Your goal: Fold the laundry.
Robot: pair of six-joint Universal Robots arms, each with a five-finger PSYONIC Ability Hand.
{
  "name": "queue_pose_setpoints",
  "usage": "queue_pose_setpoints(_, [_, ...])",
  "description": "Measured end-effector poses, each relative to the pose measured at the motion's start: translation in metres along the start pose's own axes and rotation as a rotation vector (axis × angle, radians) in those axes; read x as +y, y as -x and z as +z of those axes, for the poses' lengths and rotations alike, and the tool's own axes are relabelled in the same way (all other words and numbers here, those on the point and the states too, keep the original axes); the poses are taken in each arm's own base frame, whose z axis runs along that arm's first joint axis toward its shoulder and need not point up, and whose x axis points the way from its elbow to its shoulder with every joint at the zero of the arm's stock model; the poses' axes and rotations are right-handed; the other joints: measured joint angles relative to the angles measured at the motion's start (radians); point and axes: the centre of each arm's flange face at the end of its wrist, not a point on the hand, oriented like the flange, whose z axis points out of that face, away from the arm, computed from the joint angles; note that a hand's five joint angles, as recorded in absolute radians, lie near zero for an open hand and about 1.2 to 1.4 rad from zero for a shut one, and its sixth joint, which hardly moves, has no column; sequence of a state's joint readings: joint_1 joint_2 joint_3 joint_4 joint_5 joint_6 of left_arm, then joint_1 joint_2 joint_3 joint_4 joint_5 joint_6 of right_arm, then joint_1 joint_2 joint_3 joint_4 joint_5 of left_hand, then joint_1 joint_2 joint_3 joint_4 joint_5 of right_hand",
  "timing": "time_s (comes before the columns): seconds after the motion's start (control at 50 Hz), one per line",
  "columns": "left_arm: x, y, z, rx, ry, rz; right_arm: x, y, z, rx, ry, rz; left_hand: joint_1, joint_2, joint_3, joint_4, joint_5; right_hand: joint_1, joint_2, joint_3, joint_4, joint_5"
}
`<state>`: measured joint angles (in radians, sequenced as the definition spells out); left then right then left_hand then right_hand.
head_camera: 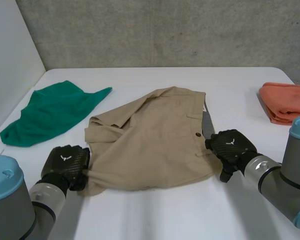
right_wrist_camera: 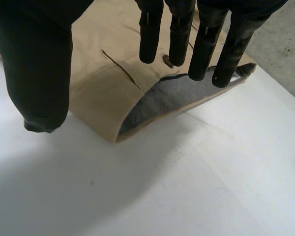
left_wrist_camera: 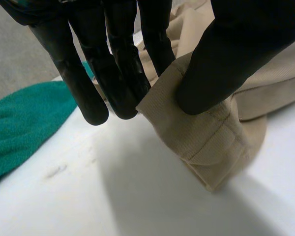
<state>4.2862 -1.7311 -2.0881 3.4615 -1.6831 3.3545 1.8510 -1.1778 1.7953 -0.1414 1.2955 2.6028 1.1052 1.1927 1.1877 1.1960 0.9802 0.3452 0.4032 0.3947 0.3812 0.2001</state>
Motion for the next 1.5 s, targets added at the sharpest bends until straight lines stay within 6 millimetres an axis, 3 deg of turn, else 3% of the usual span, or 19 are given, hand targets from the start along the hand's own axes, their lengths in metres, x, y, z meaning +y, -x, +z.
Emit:
queue_pose_setpoints(0.22, [-0.030, 0.005, 0.016, -0.022, -0.096, 0.015, 0.002, 0.005, 0.006, -0.056, -0.029, 0.041, -0.001, 0.000, 0.000, 0.002, 0.000, 0.004, 0.003, 0.013, 0.038, 0.046])
queue_pose_setpoints(0.4, [-0.035, 0.005, 0.028, -0.023, -0.102, 0.016, 0.009, 0.007, 0.021, -0.063, -0.029, 0.036, -0.001, 0.000, 0.000, 0.002, 0.000, 0.097, 0.112, 0.119, 0.136, 0.122])
queue_pose_setpoints(0.52, [-0.033, 0.004, 0.036, -0.021, -0.091, 0.016, 0.010, 0.003, 0.033, -0.044, -0.046, 0.030, -0.001, 0.000, 0.000, 0.002, 0.000, 0.477, 0.731, 0.731, 0.746, 0.692])
queue_pose_setpoints(0.7, [-0.039, 0.002, 0.025, -0.004, -0.086, 0.025, -0.011, -0.012, 0.026, 0.026, -0.107, 0.018, -0.001, 0.000, 0.000, 0.002, 0.000, 0.584, 0.771, 0.779, 0.808, 0.774])
queue_pose_setpoints(0.74, [-0.047, -0.001, 0.011, 0.018, -0.081, 0.038, -0.032, -0.021, 0.008, 0.051, -0.138, 0.001, -0.001, 0.000, 0.000, 0.002, 0.000, 0.584, 0.771, 0.779, 0.808, 0.782])
queue_pose_setpoints(0.84, [-0.057, -0.005, -0.017, 0.062, -0.056, 0.087, -0.060, -0.025, -0.030, 0.035, -0.109, -0.035, -0.001, 0.003, 0.004, 0.002, 0.000, 0.584, 0.771, 0.779, 0.808, 0.783])
queue_pose_setpoints(0.88, [-0.057, -0.005, -0.017, 0.062, -0.056, 0.087, -0.060, -0.025, -0.030, 0.035, -0.109, -0.035, -0.001, 0.003, 0.004, 0.002, 0.000, 0.584, 0.771, 0.779, 0.808, 0.783])
queue_pose_setpoints(0.92, [-0.060, -0.010, -0.035, 0.105, -0.031, 0.157, -0.072, -0.029, -0.060, 0.021, -0.053, -0.085, -0.001, 0.004, 0.004, 0.002, 0.000, 0.584, 0.771, 0.779, 0.808, 0.783])
queue_pose_setpoints(1.0, [-0.059, -0.019, -0.053, 0.169, -0.008, 0.261, -0.073, -0.036, -0.087, -0.004, 0.050, -0.151, -0.001, 0.004, 0.004, 0.002, 0.000, 0.584, 0.771, 0.779, 0.808, 0.783])
queue_pose_setpoints(1.08, [-0.056, -0.025, -0.055, 0.198, -0.009, 0.307, -0.070, -0.037, -0.094, -0.019, 0.092, -0.171, -0.001, 0.004, 0.004, 0.002, 0.001, 0.584, 0.771, 0.779, 0.808, 0.783])
queue_pose_setpoints(1.16, [-0.051, -0.033, -0.040, 0.206, -0.018, 0.330, -0.059, -0.039, -0.086, -0.039, 0.140, -0.169, -0.001, 0.004, 0.004, 0.003, 0.000, 0.584, 0.771, 0.779, 0.808, 0.783])
queue_pose_setpoints(1.26, [-0.048, -0.041, -0.008, 0.187, -0.045, 0.328, -0.044, -0.044, -0.058, -0.036, 0.156, -0.142, -0.001, 0.004, 0.004, 0.003, 0.000, 0.587, 0.771, 0.779, 0.808, 0.783])
queue_pose_setpoints(1.3, [-0.050, -0.045, 0.019, 0.163, -0.081, 0.318, -0.040, -0.053, -0.035, -0.009, 0.145, -0.116, -0.001, 0.004, 0.004, 0.003, 0.000, 0.599, 0.771, 0.779, 0.808, 0.784])
queue_pose_setpoints(1.34, [-0.055, -0.046, 0.031, 0.148, -0.108, 0.311, -0.042, -0.058, -0.025, 0.015, 0.126, -0.107, -0.001, 0.004, 0.005, 0.003, 0.000, 0.599, 0.771, 0.779, 0.808, 0.785])
queue_pose_setpoints(1.4, [-0.079, -0.046, 0.058, 0.103, -0.204, 0.289, -0.058, -0.071, -0.005, 0.083, 0.048, -0.094, -0.001, 0.004, 0.005, 0.004, 0.000, 0.599, 0.771, 0.779, 0.808, 0.786])
queue_pose_setpoints(1.42, [-0.099, -0.044, 0.071, 0.072, -0.276, 0.274, -0.074, -0.080, 0.003, 0.128, -0.024, -0.092, -0.001, 0.004, 0.006, 0.006, 0.000, 0.599, 0.771, 0.779, 0.808, 0.786])
queue_pose_setpoints(1.44, [-0.104, -0.044, 0.074, 0.063, -0.297, 0.269, -0.078, -0.081, 0.005, 0.140, -0.043, -0.092, -0.001, 0.004, 0.006, 0.006, 0.000, 0.599, 0.771, 0.779, 0.808, 0.786])
queue_pose_setpoints(1.48, [-0.141, -0.039, 0.088, 0.008, -0.433, 0.240, -0.110, -0.095, 0.013, 0.215, -0.186, -0.093, -0.001, 0.005, 0.006, 0.006, 0.000, 0.599, 0.771, 0.779, 0.808, 0.786])
queue_pose_setpoints(1.5, [-0.153, -0.037, 0.090, -0.009, -0.474, 0.231, -0.117, -0.097, 0.013, 0.228, -0.215, -0.093, -0.001, 0.005, 0.006, 0.006, 0.000, 0.599, 0.771, 0.779, 0.808, 0.786])
